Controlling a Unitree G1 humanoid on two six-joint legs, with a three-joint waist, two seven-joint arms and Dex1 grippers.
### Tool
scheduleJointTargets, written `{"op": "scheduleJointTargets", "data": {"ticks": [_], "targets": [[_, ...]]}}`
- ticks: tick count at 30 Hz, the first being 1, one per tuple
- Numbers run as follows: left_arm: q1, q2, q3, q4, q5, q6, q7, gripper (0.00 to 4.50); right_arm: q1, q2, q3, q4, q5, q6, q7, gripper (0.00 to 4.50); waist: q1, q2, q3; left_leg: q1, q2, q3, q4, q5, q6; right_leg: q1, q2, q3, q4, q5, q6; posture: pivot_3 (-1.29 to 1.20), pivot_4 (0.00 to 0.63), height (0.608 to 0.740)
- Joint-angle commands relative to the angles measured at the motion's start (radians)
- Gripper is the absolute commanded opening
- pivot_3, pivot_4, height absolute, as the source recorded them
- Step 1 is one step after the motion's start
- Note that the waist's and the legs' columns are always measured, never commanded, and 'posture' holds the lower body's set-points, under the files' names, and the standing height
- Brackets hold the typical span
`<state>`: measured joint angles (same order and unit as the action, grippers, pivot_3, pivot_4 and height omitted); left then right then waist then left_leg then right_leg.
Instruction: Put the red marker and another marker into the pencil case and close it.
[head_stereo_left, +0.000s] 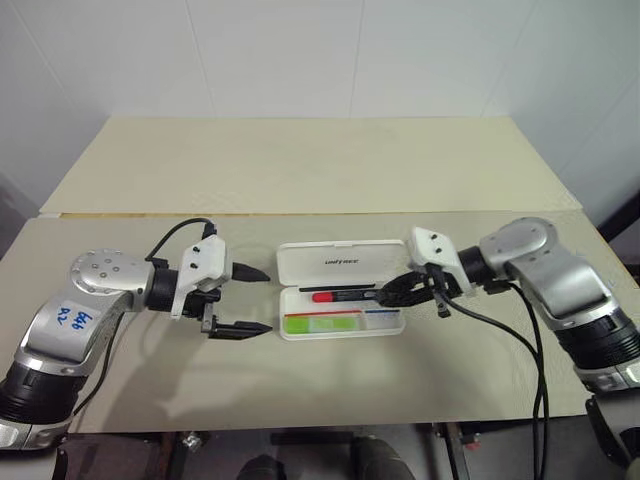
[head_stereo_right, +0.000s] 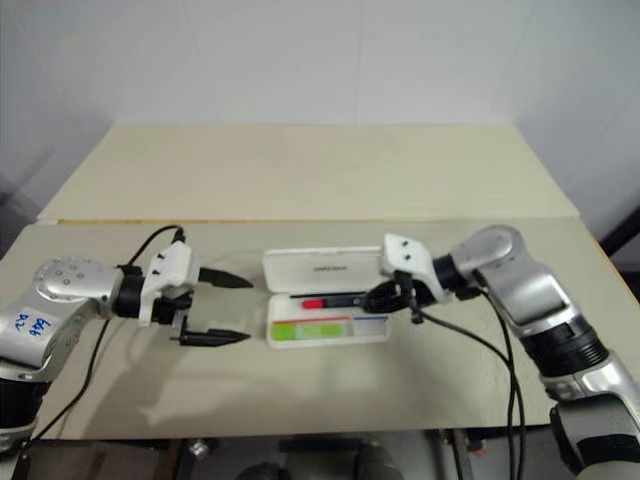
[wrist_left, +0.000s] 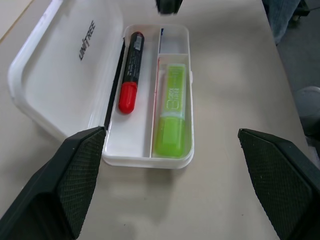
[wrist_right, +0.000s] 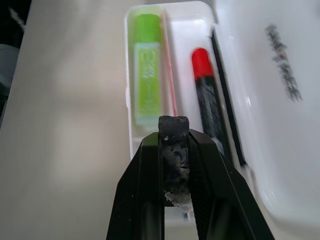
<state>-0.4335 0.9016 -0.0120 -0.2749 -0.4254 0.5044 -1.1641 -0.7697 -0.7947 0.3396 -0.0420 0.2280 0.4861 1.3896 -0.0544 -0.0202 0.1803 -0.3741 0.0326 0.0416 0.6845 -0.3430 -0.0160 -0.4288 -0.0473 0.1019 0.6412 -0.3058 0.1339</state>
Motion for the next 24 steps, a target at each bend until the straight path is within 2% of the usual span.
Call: {"op": "scheduleJointTargets", "data": {"ticks": [1, 23, 24], "targets": [[0.009, 0.0, 0.015, -0.043, -0.015, 0.006, 0.011, 4.5, -0.015, 0.005, -0.004, -0.002, -0.01, -0.036, 0.022, 0.34, 0.0, 0.0, 0.0, 0.0, 0.0, 0.0, 0.0, 0.0, 0.0, 0.0, 0.0, 0.0, 0.0, 0.0, 0.0, 0.0, 0.15, 0.74], [0.061, 0.015, 0.045, -0.101, -0.036, 0.035, 0.042, 4.5, 0.027, 0.069, 0.044, 0.169, -0.136, -0.195, 0.031, 0.34, -0.002, 0.0, 0.0, 0.0, -0.001, 0.0, 0.0, 0.001, -0.002, 0.0, 0.0, 0.0, 0.002, 0.0, 0.0, 0.0, 0.15, 0.74], [0.063, 0.016, 0.047, -0.101, -0.036, 0.034, 0.042, 4.5, 0.028, 0.071, 0.042, 0.17, -0.138, -0.196, 0.032, 0.69, -0.002, 0.0, 0.0, 0.001, -0.001, 0.0, 0.0, 0.001, -0.002, 0.0, 0.0, 0.0, 0.002, 0.0, 0.0, 0.0, 0.15, 0.74]]}}
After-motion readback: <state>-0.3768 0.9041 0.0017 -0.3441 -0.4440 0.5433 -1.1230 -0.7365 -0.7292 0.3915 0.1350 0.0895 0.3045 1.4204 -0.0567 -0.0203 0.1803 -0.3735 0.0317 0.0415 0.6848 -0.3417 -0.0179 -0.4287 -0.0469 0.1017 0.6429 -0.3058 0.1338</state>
